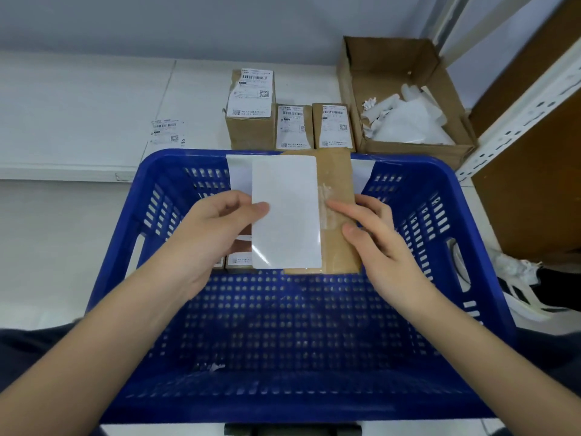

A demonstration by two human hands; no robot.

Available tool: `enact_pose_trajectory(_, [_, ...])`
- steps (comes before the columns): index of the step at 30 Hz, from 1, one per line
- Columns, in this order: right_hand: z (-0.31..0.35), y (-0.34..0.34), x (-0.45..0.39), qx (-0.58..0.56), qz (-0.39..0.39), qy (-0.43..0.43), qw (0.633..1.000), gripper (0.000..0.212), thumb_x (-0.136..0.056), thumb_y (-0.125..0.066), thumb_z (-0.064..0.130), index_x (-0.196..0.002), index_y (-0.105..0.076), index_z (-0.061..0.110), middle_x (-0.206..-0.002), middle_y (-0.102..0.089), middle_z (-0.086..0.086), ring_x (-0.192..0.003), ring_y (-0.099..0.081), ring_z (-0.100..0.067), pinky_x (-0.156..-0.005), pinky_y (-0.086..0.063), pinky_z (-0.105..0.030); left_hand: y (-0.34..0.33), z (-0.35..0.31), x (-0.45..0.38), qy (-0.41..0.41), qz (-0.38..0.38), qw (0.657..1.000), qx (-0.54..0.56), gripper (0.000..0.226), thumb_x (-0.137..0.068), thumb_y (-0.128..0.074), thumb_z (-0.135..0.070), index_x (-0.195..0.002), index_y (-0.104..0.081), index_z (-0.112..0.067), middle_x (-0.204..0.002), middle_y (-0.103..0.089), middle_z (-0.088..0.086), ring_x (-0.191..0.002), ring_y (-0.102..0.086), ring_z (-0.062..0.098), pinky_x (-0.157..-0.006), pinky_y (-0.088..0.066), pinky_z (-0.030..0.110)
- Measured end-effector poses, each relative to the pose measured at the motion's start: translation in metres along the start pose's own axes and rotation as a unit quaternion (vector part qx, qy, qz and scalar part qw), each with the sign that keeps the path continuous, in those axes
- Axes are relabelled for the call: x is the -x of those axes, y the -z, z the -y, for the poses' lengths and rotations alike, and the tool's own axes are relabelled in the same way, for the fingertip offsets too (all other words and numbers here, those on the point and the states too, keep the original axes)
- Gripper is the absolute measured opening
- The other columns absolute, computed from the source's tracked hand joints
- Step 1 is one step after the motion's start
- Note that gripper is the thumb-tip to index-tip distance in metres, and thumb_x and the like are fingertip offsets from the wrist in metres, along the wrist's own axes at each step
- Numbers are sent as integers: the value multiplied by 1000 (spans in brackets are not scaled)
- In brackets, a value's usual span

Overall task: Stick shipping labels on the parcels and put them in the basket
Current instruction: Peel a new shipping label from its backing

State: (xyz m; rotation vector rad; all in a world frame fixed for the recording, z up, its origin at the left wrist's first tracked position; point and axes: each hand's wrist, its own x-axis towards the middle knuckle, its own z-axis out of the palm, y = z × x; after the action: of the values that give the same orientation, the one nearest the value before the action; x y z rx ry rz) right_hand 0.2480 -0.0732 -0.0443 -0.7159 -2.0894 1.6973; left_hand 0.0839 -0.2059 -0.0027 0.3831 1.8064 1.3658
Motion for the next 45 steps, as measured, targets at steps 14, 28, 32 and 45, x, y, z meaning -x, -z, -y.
enact_pose_trajectory(14, [-2,-18,3,51,-21,-46,997,32,-95,-51,11,-88,-71,35,-137,-27,11,-99,-38,31,-79,-39,0,-8,-2,8,-322,-206,838,-390,18,-73,-57,-30,-60,-50,-19,-50,-46,-3,-48,-45,12,-49,-37,27])
enact_pose_trajectory(28, [6,-22,-5,-63,-80,-66,993,24,-61,-69,52,-75,-75,34,-133,-44,14,-115,-43,18,-83,-43,-5,-43,31,8,-555,-246,470,-641,36,-88,-49,3,-59,-52,-17,-50,-39,-1,-42,-36,16,-48,-23,28])
enact_pose_trajectory(32, [-3,-22,-6,-85,-95,-79,989,3,-80,-72,19,-80,-74,21,-132,-47,8,-93,-53,20,-75,-45,-5,-47,34,10,-563,-247,474,-631,33,-86,-51,3,-60,-56,-17,-50,-40,-1,-44,-37,16,-47,-25,27])
enact_pose_trajectory(45, [7,2,-17,-115,-174,-96,973,12,-84,-70,23,-79,-77,32,-129,-55,9,-116,-54,-4,-102,-45,-35,-33,25,26,-436,-205,658,-578,40,-83,-55,-53,-82,-61,-13,-64,-55,-1,-53,-52,18,-49,-24,25])
